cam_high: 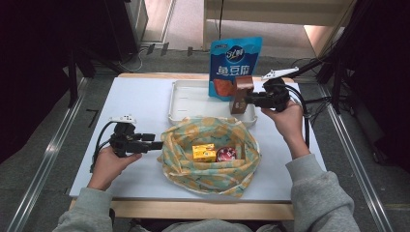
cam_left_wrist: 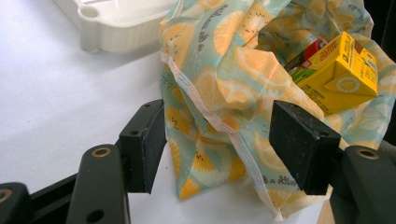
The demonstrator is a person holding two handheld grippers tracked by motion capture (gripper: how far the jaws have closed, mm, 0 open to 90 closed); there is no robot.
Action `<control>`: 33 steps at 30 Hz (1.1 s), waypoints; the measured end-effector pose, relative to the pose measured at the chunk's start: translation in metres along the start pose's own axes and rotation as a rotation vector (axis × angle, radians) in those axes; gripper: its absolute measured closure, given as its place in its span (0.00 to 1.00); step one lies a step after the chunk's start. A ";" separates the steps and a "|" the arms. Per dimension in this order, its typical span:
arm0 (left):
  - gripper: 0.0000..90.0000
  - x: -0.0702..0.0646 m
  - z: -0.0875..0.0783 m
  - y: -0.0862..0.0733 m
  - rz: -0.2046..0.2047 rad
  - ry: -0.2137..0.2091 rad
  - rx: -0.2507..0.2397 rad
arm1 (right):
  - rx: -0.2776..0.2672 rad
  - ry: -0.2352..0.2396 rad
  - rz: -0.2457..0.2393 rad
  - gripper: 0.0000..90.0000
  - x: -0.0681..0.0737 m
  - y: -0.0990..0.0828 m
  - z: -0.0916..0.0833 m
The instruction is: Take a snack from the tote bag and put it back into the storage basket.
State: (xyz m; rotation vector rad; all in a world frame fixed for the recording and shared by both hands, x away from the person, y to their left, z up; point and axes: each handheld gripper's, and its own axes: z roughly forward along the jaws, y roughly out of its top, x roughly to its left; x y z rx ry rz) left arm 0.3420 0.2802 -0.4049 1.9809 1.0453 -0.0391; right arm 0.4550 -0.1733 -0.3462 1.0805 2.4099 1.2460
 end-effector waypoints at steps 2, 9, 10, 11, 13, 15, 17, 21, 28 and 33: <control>0.42 0.000 0.000 0.000 0.004 0.002 0.001 | 0.002 -0.004 0.002 0.82 -0.003 0.002 0.002; 0.42 0.000 0.000 0.000 -0.001 -0.001 -0.004 | 0.002 -0.011 0.011 0.82 -0.008 0.006 0.005; 0.42 0.000 0.000 0.000 -0.002 -0.001 -0.003 | 0.003 -0.012 0.010 0.82 -0.008 0.006 0.005; 0.42 0.000 0.000 0.000 -0.001 0.000 -0.001 | 0.002 -0.013 0.012 0.81 -0.009 0.006 0.005; 0.42 0.000 0.000 0.000 0.004 0.002 0.001 | 0.001 -0.016 0.011 0.81 -0.008 0.006 0.005; 0.42 0.000 0.000 0.000 0.004 0.002 0.001 | -0.002 -0.020 0.015 0.80 -0.010 0.007 0.006; 0.42 0.000 0.000 0.000 0.004 0.002 0.001 | 0.001 -0.024 0.022 0.80 -0.011 0.006 0.006; 0.42 0.000 0.001 0.000 -0.003 0.000 0.001 | -0.022 -0.035 0.026 0.72 -0.011 0.007 0.001; 0.42 0.000 0.000 0.000 0.004 0.000 0.001 | -0.020 -0.062 0.003 0.58 -0.007 0.015 0.000; 0.42 0.000 0.000 0.000 -0.002 -0.001 -0.005 | -0.008 -0.093 -0.008 0.49 -0.006 0.020 -0.001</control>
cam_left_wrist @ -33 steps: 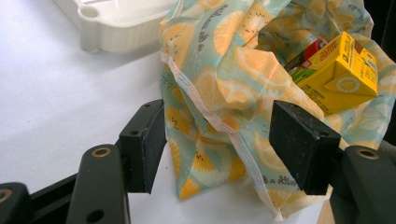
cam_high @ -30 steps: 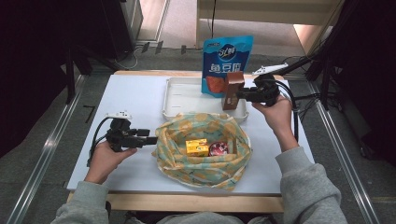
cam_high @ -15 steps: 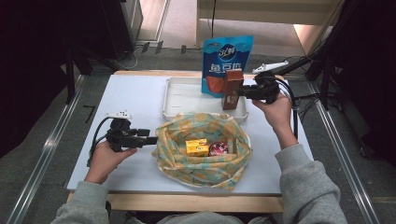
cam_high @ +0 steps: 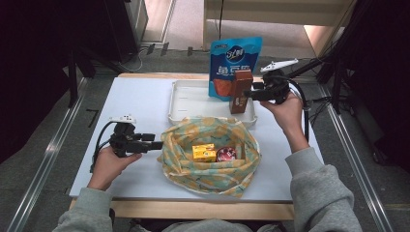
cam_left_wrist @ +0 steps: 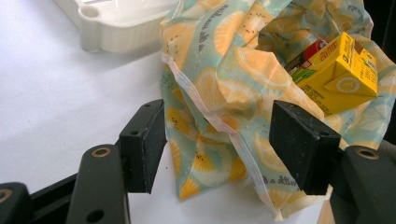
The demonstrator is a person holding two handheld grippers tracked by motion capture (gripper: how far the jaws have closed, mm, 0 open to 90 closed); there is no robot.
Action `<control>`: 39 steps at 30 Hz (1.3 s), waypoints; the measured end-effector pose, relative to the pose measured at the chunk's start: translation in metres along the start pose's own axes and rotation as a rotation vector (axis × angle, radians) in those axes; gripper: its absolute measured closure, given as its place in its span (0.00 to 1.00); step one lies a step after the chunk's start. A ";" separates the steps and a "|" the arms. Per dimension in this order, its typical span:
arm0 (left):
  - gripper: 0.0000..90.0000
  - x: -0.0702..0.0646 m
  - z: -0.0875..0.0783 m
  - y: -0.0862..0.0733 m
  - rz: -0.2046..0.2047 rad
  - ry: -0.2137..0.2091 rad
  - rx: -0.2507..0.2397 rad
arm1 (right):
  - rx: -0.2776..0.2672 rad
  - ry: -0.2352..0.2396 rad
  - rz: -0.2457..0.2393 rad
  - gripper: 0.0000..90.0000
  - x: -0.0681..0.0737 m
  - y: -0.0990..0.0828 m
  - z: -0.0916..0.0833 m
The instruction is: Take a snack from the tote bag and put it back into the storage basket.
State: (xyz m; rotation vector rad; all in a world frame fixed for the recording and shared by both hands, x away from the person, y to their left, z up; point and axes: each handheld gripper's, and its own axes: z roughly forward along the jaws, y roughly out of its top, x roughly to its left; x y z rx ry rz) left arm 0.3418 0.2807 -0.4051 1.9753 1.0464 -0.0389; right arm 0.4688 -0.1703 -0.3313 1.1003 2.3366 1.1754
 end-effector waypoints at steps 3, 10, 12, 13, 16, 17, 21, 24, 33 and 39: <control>0.42 0.000 0.000 0.000 -0.001 0.000 0.000 | -0.009 -0.021 0.008 0.45 -0.001 0.004 -0.003; 0.42 0.000 0.001 0.001 0.005 0.002 0.004 | 0.012 -0.003 0.029 0.34 0.004 0.014 0.005; 0.42 0.000 0.000 0.000 0.001 0.001 0.003 | 0.013 -0.003 0.024 0.34 0.005 0.017 0.007; 0.42 0.000 0.000 0.000 0.001 -0.002 0.001 | 0.013 -0.003 0.024 0.34 0.005 0.017 0.007; 0.42 0.001 0.000 0.000 0.001 -0.001 -0.001 | 0.012 -0.010 0.016 0.29 0.005 0.022 0.009; 0.42 0.001 0.000 0.000 0.001 -0.001 -0.001 | 0.012 -0.010 0.016 0.29 0.005 0.022 0.009; 0.42 0.001 -0.001 0.000 0.002 -0.001 -0.001 | 0.022 -0.011 -0.026 0.23 0.007 0.031 0.009; 0.42 0.000 0.000 0.000 0.001 -0.001 0.001 | 0.054 -0.031 -0.061 0.22 0.005 0.037 0.012; 0.41 0.000 0.000 0.000 0.000 -0.003 0.003 | 0.116 0.081 -0.135 0.21 -0.009 0.049 0.021; 0.41 0.000 0.000 0.000 -0.002 -0.008 0.001 | 0.151 0.113 -0.153 0.21 -0.011 0.051 0.030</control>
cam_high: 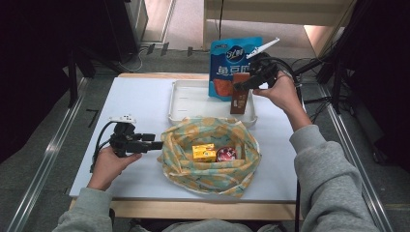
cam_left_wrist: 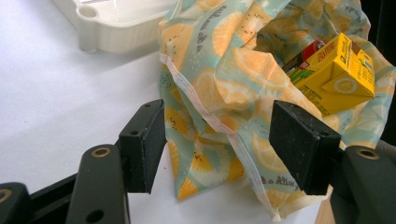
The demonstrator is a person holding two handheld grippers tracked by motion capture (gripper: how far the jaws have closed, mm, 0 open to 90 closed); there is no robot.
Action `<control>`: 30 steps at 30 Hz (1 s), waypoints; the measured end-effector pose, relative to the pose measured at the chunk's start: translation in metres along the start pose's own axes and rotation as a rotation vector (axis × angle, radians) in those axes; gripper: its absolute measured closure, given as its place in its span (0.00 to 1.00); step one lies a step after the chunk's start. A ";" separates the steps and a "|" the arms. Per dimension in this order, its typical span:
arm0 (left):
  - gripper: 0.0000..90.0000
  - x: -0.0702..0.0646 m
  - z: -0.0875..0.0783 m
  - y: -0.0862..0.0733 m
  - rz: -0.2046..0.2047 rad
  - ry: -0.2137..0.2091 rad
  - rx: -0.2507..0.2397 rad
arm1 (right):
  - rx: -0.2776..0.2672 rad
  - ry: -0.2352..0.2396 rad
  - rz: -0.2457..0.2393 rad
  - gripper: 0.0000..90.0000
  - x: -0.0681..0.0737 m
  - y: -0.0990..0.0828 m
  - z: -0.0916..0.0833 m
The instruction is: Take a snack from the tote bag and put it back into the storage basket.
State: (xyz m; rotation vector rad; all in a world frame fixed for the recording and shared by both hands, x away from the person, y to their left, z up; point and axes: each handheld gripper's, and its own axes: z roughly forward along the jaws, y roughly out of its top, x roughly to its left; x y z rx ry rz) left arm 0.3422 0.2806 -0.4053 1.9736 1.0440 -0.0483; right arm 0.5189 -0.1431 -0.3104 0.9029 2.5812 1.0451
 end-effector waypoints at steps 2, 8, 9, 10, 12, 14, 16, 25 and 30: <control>0.41 0.000 0.000 0.000 0.001 0.000 0.000 | 0.028 -0.013 -0.008 0.22 -0.001 0.000 0.004; 0.42 0.000 0.000 0.000 0.000 -0.004 -0.003 | -0.015 -0.020 -0.026 0.48 -0.003 -0.001 0.003; 0.41 0.000 0.000 0.000 -0.001 -0.002 -0.003 | -0.016 -0.008 -0.019 0.49 -0.003 -0.001 0.004; 0.41 0.000 0.000 0.000 -0.001 -0.002 -0.003 | -0.016 -0.008 -0.019 0.49 -0.003 -0.001 0.004; 0.42 0.000 0.000 0.000 0.001 -0.002 -0.004 | -0.018 -0.013 -0.029 0.49 -0.001 -0.001 0.005; 0.42 0.000 -0.001 0.000 0.000 -0.003 -0.006 | -0.017 -0.019 -0.036 0.49 0.001 0.000 0.005; 0.41 0.000 -0.001 0.000 0.001 -0.003 -0.005 | -0.019 -0.021 -0.038 0.49 0.001 0.000 0.005; 0.42 0.000 -0.001 0.000 -0.001 -0.004 -0.007 | -0.064 0.041 -0.059 0.50 0.013 0.014 0.013; 0.42 0.002 -0.002 -0.001 -0.005 -0.001 -0.009 | -0.108 0.091 -0.064 0.49 0.024 0.027 0.028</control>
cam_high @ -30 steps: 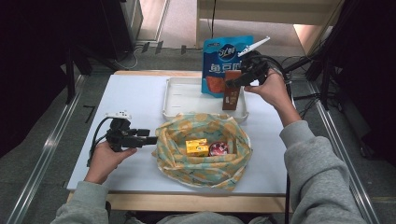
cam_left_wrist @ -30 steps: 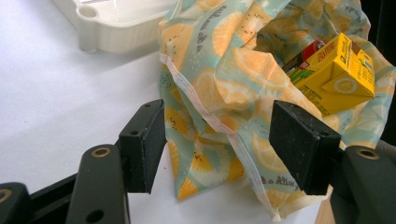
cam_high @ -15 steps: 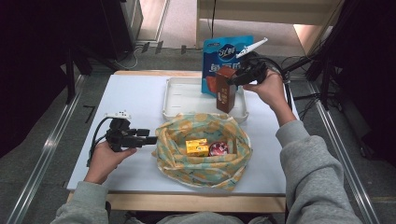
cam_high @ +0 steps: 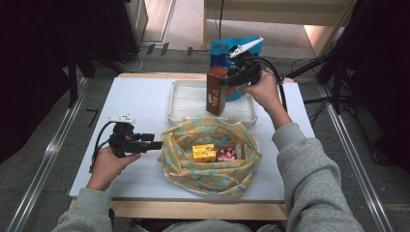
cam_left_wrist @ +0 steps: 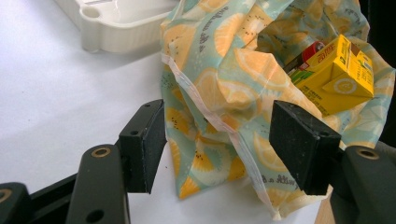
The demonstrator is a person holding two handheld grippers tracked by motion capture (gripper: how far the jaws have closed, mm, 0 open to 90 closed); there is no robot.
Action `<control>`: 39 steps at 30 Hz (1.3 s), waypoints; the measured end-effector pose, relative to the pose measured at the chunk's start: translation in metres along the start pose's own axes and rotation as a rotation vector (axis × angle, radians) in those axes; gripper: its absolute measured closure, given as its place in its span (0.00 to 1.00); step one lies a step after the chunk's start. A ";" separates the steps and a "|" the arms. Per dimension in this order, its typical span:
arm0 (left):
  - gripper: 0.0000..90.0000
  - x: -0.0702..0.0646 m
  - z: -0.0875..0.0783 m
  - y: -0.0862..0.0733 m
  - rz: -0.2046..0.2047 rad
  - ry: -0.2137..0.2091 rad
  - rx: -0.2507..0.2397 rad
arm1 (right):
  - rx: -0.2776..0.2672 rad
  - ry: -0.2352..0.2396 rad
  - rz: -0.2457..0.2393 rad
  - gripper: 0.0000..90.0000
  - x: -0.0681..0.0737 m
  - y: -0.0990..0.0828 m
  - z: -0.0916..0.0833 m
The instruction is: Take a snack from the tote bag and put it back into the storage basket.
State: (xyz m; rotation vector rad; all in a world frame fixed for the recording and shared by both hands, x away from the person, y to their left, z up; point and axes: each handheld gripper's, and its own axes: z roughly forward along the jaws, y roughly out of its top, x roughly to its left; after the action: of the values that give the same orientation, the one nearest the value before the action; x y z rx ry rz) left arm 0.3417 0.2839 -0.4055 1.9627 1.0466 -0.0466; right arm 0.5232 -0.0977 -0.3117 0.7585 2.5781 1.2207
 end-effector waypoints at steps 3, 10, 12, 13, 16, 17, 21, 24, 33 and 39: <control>0.42 0.001 -0.001 -0.001 -0.005 0.000 -0.003 | 0.002 0.027 -0.008 0.49 0.004 0.001 0.014; 0.42 0.000 -0.001 -0.001 -0.002 0.003 0.001 | -0.009 0.049 -0.004 0.49 -0.003 -0.012 0.009; 0.42 -0.001 0.000 0.000 -0.001 0.001 0.000 | -0.012 0.054 0.014 0.49 -0.007 -0.018 0.003; 0.42 -0.001 0.000 0.000 -0.001 0.001 0.000 | -0.012 0.054 0.014 0.49 -0.007 -0.018 0.003; 0.42 -0.001 0.000 0.000 -0.003 0.002 0.004 | -0.019 0.062 0.033 0.49 -0.013 -0.026 -0.004; 0.42 -0.001 0.000 0.000 -0.004 0.002 0.004 | -0.016 0.064 0.033 0.49 -0.015 -0.027 -0.007; 0.42 -0.001 0.000 0.000 -0.003 0.003 0.005 | 0.003 0.065 0.027 0.49 -0.017 -0.031 -0.014; 0.42 -0.001 0.000 0.000 -0.003 0.003 0.004 | -0.001 0.071 0.013 0.49 -0.018 -0.035 -0.016; 0.42 0.000 -0.001 -0.001 -0.003 0.005 0.002 | -0.002 0.077 -0.014 0.50 -0.006 -0.018 -0.001; 0.42 0.001 -0.003 -0.002 -0.005 0.001 -0.008 | -0.025 0.093 -0.034 0.50 0.002 -0.001 0.017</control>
State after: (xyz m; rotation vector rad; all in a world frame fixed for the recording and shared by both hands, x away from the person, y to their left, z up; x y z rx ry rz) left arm 0.3399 0.2870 -0.4051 1.9534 1.0508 -0.0438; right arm 0.5274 -0.0853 -0.3233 0.6659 2.6322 1.3055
